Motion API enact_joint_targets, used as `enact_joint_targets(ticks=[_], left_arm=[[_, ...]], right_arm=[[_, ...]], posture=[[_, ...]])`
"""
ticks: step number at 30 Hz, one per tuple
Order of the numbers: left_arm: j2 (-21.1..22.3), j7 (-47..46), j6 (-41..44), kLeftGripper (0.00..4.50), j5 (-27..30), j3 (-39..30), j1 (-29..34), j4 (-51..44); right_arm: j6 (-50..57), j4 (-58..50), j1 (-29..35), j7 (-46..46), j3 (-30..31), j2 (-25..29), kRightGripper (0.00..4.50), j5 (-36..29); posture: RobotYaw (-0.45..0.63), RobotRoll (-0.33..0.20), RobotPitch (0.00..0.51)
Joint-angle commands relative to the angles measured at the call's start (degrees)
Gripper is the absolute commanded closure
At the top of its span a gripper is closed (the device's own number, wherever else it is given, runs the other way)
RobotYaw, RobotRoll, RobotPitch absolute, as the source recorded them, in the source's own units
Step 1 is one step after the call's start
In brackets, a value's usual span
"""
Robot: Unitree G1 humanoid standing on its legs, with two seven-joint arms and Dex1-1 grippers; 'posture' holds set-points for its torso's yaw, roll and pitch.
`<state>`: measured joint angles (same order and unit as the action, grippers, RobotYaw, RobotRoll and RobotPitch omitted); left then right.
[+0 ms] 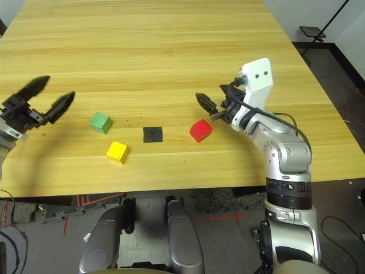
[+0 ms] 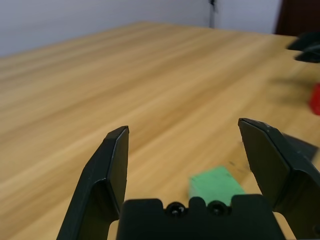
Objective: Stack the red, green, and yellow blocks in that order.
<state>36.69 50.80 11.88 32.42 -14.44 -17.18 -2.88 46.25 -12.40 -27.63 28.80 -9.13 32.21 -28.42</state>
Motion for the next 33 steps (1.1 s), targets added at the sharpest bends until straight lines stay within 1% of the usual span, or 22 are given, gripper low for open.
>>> enact_joint_targets(ticks=[1, 6, 11, 15, 20, 24, 29, 33], left_arm=[[1.16, 7.30, 0.34, 0.04, 1.43, 1.89, -0.99, 2.83], [1.69, 15.23, 1.34, 0.04, 1.32, 4.88, -5.51, 6.15], [2.11, 20.32, 2.94, 0.04, 2.03, 6.49, -7.78, 6.50], [1.21, 20.97, 3.86, 0.04, 2.50, 6.88, -8.38, 5.68], [0.43, 21.55, 5.03, 0.04, 3.35, 7.20, -7.86, 3.38], [0.11, 21.39, 6.20, 0.04, 3.94, 7.07, -7.86, 2.23], [-0.79, 20.49, 6.76, 0.04, 4.33, 7.32, -7.44, 1.58], [-1.38, 20.15, 7.11, 0.04, 4.37, 7.63, -7.07, 0.87]], right_arm=[[2.87, -4.11, 2.86, 2.13, 1.71, 1.29, 0.00, -1.72], [2.36, -5.08, 4.13, 3.28, 2.94, 2.27, 0.00, -0.68], [1.93, -7.29, 6.28, 4.18, 3.39, 4.25, 0.00, -0.01], [1.14, -10.50, 10.24, 4.88, 3.17, 6.07, 0.00, 0.48], [1.69, -14.05, 14.70, 3.84, 2.82, 5.80, 0.00, 0.32], [-0.05, -16.34, 17.79, 2.50, 3.44, 5.47, 0.00, 1.90], [-3.02, -15.47, 18.49, 2.12, 3.44, 5.71, 0.00, 4.23], [-3.94, -14.51, 18.83, 2.63, 2.86, 6.22, 0.00, 4.84]], posture=[[0.25, -0.029, 0.290], [0.24, -0.039, 0.280], [0.23, -0.045, 0.273], [0.21, -0.051, 0.268], [0.21, -0.048, 0.271], [0.21, -0.044, 0.268], [0.20, -0.041, 0.269], [0.19, -0.038, 0.278]])
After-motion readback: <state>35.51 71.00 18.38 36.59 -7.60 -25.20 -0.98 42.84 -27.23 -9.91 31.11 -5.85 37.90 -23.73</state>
